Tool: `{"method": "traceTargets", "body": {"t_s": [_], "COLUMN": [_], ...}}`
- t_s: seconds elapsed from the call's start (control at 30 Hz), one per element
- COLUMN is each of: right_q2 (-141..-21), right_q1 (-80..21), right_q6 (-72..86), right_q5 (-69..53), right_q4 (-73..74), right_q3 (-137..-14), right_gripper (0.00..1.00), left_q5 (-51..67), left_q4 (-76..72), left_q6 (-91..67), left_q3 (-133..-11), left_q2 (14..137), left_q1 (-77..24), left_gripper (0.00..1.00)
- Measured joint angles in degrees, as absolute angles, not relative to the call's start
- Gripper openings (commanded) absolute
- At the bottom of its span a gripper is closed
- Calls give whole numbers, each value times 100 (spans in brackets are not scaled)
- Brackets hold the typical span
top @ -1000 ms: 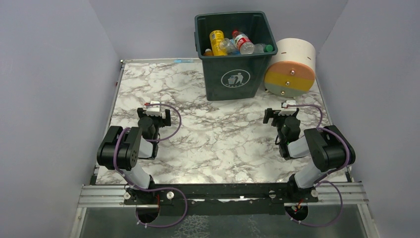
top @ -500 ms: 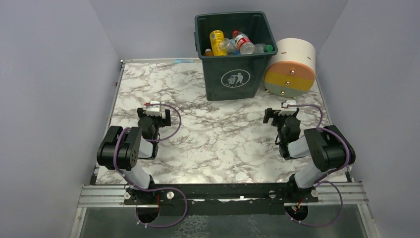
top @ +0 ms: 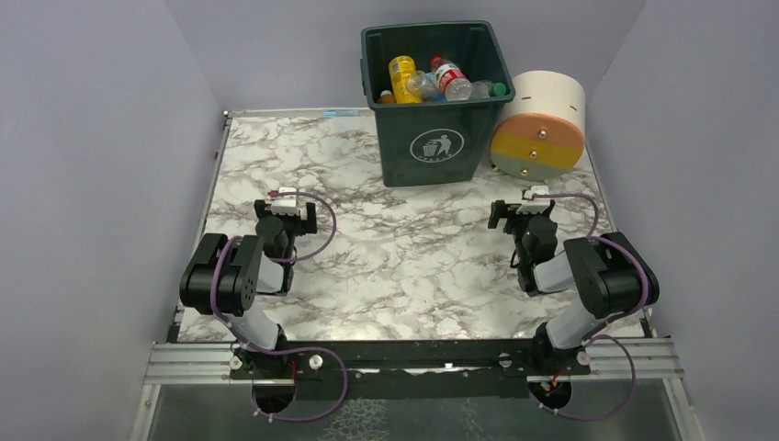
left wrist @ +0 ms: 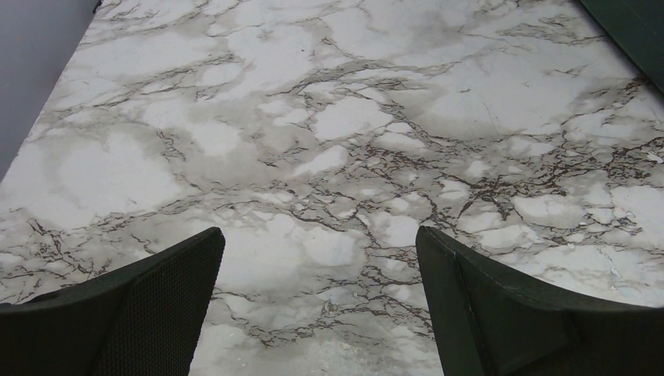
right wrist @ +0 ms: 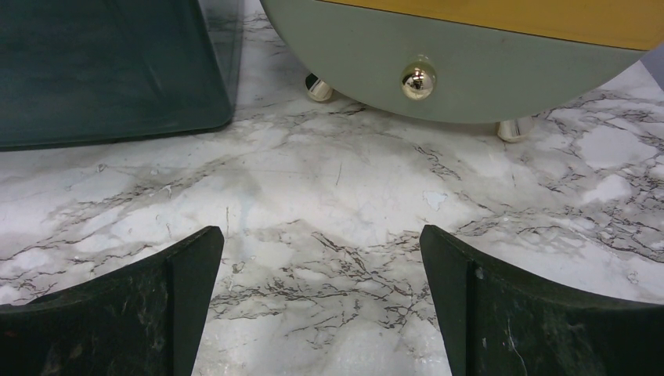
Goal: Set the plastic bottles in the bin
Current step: Reset both arms
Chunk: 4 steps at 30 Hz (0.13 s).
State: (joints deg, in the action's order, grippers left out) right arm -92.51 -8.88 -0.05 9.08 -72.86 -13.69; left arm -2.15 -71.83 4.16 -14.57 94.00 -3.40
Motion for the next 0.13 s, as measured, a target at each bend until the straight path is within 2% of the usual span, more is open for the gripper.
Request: {"method": "traceTargets", "body": {"t_s": [0.13], "right_q2": [-9251], "right_q1": [-888], "right_q6": [-5], "right_q5": [908], "right_q4": [-7286], "right_q3": [-1369], "right_gripper": [99], "left_q5": [-217], "left_q4": [-7181], "left_q6": [416], "left_q3": [-1457], "left_q2": [9400], "left_q1": [-340], "left_gripper": [99]}}
